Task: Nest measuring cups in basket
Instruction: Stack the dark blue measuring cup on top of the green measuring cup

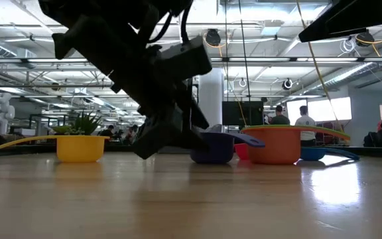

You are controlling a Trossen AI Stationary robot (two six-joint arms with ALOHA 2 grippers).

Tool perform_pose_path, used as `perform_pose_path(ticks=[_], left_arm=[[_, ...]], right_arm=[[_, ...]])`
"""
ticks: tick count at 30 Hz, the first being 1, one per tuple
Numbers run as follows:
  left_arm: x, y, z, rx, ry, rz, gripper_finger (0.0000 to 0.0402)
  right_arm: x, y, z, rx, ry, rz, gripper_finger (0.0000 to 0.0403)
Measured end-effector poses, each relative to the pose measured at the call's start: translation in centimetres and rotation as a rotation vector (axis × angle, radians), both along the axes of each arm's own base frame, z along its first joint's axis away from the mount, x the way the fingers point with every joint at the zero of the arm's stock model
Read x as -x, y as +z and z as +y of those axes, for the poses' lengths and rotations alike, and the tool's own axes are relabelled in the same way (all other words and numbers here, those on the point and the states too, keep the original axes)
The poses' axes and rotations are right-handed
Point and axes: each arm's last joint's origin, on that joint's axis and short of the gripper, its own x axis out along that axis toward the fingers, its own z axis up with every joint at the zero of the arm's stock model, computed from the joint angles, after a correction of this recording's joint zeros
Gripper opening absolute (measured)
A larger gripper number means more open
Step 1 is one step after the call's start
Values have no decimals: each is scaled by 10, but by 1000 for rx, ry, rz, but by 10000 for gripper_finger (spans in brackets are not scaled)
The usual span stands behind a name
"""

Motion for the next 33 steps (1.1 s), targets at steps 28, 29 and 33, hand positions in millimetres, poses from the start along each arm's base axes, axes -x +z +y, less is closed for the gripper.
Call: perform_pose_path(ticks=[28, 29, 33], left_arm=[[1, -6, 11, 151, -14, 87, 17], [1, -6, 11, 157, -8, 84, 20], [3, 0, 12, 196, 7, 81, 13]], right_arm=[[-13, 0, 10, 43, 37, -85, 281], [-16, 0, 12, 55, 49, -103, 281], [-30, 3, 19, 128, 76, -124, 281]])
